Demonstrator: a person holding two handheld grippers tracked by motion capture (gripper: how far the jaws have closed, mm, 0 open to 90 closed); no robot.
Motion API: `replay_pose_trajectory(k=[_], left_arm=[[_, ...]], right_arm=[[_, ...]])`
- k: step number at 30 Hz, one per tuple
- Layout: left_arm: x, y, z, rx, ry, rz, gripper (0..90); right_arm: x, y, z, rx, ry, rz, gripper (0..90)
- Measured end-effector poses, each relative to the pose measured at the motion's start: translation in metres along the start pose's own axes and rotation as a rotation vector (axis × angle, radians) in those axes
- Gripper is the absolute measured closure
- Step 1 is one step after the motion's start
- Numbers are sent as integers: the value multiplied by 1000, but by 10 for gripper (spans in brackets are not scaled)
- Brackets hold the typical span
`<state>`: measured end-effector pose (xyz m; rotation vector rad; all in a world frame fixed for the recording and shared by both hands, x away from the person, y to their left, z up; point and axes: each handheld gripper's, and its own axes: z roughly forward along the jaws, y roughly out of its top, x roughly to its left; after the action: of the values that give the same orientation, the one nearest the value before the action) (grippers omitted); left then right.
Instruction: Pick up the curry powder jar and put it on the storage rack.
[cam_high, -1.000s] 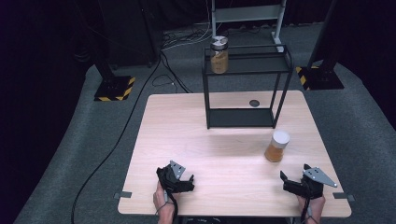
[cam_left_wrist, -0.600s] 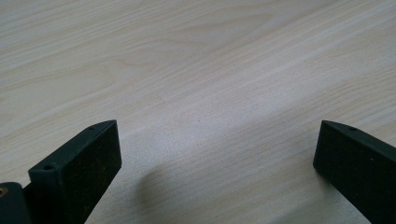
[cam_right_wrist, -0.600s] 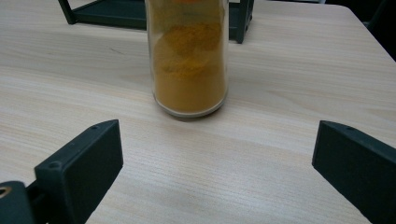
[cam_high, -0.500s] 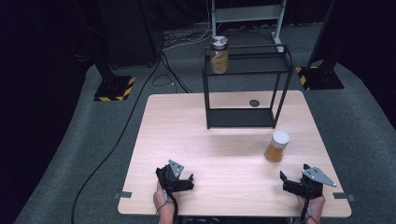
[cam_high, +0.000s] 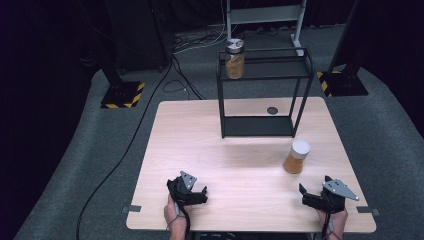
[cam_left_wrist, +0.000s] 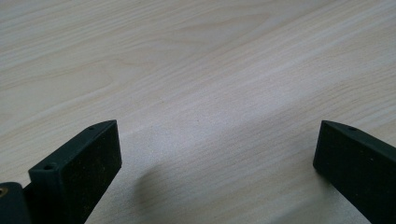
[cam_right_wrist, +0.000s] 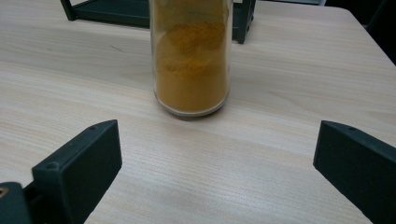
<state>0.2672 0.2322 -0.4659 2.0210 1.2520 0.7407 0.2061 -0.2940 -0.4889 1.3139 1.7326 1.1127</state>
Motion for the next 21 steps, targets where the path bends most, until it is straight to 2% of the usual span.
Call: replay_pose_trajectory(k=[4, 9, 14, 21], left_arm=[[4, 1, 1, 8, -15, -15, 2], [3, 1, 0, 4, -16, -4, 3], [2, 1, 1, 0, -14, 2, 2], [1, 0, 0, -5, -12, 19, 2]], right_arm=[[-2, 3, 1, 16, 15, -11, 0], [-2, 5, 1, 19, 22, -24, 0], [0, 13, 2, -48, 28, -7, 0], [3, 29, 19, -119, 42, -19, 0]])
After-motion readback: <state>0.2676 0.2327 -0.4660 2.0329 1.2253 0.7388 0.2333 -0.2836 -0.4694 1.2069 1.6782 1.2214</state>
